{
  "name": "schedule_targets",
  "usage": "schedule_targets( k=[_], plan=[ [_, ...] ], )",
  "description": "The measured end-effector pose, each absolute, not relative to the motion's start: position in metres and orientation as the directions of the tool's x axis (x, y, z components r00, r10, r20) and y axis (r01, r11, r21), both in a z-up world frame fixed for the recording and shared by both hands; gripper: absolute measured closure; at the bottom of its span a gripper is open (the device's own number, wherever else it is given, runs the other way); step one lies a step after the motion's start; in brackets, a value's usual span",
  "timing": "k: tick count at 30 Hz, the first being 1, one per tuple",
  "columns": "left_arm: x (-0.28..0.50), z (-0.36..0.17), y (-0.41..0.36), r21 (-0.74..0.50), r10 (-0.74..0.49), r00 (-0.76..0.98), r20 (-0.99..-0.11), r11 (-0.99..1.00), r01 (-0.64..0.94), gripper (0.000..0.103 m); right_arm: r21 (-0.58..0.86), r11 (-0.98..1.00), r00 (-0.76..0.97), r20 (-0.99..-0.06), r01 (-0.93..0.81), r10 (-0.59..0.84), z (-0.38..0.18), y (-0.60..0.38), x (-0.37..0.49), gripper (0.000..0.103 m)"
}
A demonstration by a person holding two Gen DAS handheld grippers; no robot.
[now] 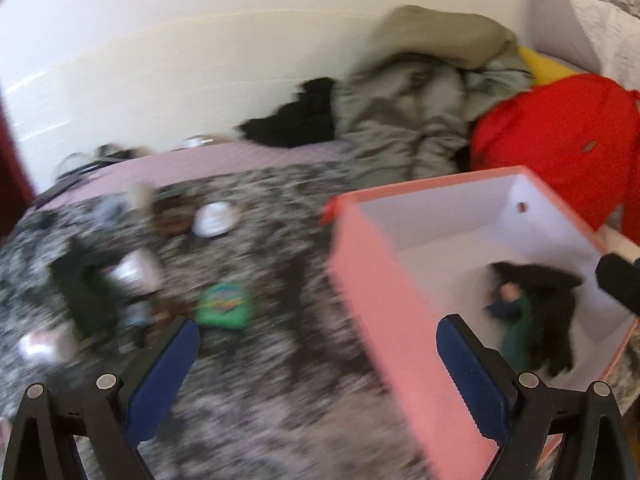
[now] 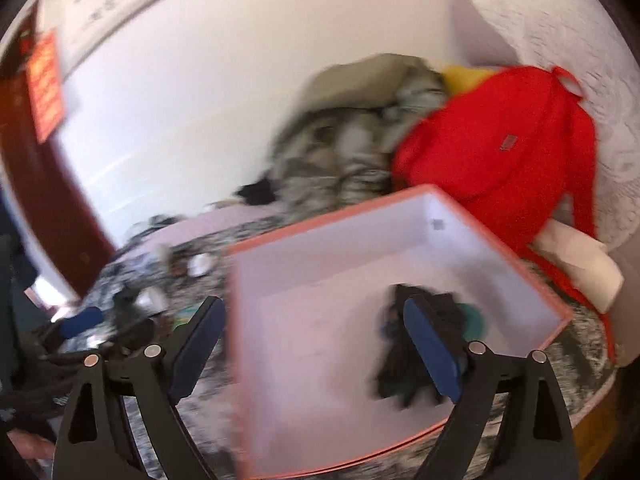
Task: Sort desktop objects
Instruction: 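Grasp the green tape measure with the right tool while the left tool grasps the pill bottle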
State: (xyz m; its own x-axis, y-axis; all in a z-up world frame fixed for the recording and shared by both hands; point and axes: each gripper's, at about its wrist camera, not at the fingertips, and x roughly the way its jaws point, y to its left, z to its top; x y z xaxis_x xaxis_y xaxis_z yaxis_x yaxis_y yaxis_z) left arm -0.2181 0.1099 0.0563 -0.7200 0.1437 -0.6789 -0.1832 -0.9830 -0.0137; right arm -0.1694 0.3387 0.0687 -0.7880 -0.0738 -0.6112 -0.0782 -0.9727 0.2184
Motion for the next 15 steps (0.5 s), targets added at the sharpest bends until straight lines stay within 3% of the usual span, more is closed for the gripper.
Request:
schedule_targets(
  k=[5,10,15],
  plan=[
    [-0.198,0.036,0.013,0.058,-0.022,-0.731,-0.682,-0.998,-0.024,0.002,0.22,-0.973,-0.78,-0.597,0.065,-0.187,0.079,0.258,-0.16,0.009],
    [-0.208,-0.005,-0.078,0.126,-0.166,-0.68,-0.714,-0.986,0.108,0.002,0.228,-0.961,-0.698,-0.663,0.158,-0.272,0.041,0.171,-0.189,0.009],
    [-0.242,-0.054,-0.136,0.141,-0.183,-0.618,-0.765,-0.983,0.116,0.002,0.193,-0.97,-0.631,-0.737,0.147,-0.242,-0.011,0.119,-0.237,0.009]
  ],
)
